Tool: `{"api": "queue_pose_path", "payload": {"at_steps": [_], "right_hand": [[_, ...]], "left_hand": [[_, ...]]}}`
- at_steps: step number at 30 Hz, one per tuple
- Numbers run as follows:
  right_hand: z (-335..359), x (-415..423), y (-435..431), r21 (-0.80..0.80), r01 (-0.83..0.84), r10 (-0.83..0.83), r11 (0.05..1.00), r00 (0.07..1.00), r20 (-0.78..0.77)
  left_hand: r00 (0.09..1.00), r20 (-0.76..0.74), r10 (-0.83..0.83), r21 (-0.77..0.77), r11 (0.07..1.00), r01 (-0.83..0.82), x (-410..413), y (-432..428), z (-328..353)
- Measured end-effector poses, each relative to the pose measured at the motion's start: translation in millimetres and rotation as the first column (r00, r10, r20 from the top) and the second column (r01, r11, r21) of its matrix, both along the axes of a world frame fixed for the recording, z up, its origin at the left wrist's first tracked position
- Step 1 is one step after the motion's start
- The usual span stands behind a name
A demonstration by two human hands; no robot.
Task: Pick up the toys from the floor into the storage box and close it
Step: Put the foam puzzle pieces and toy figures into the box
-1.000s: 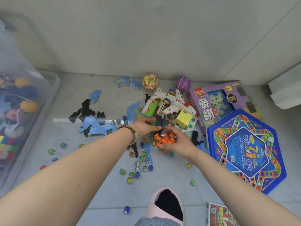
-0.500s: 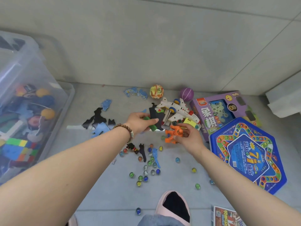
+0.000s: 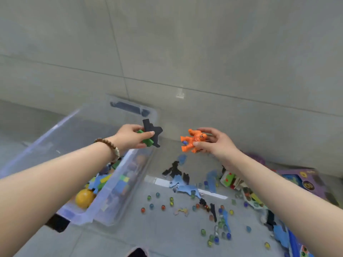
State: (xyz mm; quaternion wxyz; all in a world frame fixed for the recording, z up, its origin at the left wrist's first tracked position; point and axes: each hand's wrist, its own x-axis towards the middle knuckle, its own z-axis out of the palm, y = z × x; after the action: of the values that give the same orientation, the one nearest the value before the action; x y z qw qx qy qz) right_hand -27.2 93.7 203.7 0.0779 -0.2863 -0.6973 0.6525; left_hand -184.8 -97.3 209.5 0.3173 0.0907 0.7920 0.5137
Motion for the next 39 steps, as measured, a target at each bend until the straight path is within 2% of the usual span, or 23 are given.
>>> {"api": "queue_pose_path", "payload": {"at_steps": [5, 10, 13, 17, 20, 23, 28, 30, 33, 36, 39], "right_hand": [[7, -81, -94, -0.013, -0.188, 0.188, 0.982, 0.982, 0.005], [-18, -138, -160, 0.021, -0.226, 0.226, 0.974, 0.974, 0.029], [-26, -148, -168, 0.1, -0.22, 0.214, 0.97, 0.975, 0.067], [-27, -127, -138, 0.15, -0.202, 0.194, 0.968, 0.979, 0.066], [-25, -95, -92, 0.157, -0.189, 0.174, 0.969, 0.979, 0.108], [-31, -57, -43, 0.163, -0.224, 0.181, 0.961, 0.954, 0.241], [-78, 1, 14, 0.094, -0.305, 0.223, 0.948, 0.842, 0.491], [-108, 15, 26, 0.082, -0.327, 0.23, 0.941, 0.8, 0.555], [-158, 24, 34, 0.079, -0.267, 0.178, 0.961, 0.808, 0.562], [-199, 18, 33, 0.102, -0.233, 0.146, 0.967, 0.837, 0.527], [-227, 4, 27, 0.163, -0.287, 0.172, 0.944, 0.849, 0.5]], "left_hand": [[0.978, 0.051, 0.202, -0.061, 0.978, -0.198, -35, -88, -22], [0.98, 0.014, 0.197, -0.194, 0.962, -0.19, -51, -138, -41], [0.982, 0.04, 0.185, -0.181, 0.968, -0.175, -53, -152, -45], [0.993, 0.049, 0.106, -0.101, 0.99, -0.1, -42, -139, -32], [0.998, 0.054, -0.021, -0.035, 0.999, 0.022, -26, -106, -20], [0.989, 0.01, -0.149, -0.026, 0.988, 0.149, -8, -62, -21], [0.976, -0.007, -0.219, 0.029, 0.975, 0.219, 19, 10, -49], [0.957, 0.001, -0.289, -0.054, 0.956, 0.289, 24, 30, -79], [0.931, 0.073, -0.358, -0.257, 0.895, 0.365, 27, 49, -136], [0.937, 0.07, -0.344, -0.407, 0.847, 0.341, 29, 57, -189], [0.934, 0.018, -0.357, -0.465, 0.824, 0.324, 27, 62, -225]]}}
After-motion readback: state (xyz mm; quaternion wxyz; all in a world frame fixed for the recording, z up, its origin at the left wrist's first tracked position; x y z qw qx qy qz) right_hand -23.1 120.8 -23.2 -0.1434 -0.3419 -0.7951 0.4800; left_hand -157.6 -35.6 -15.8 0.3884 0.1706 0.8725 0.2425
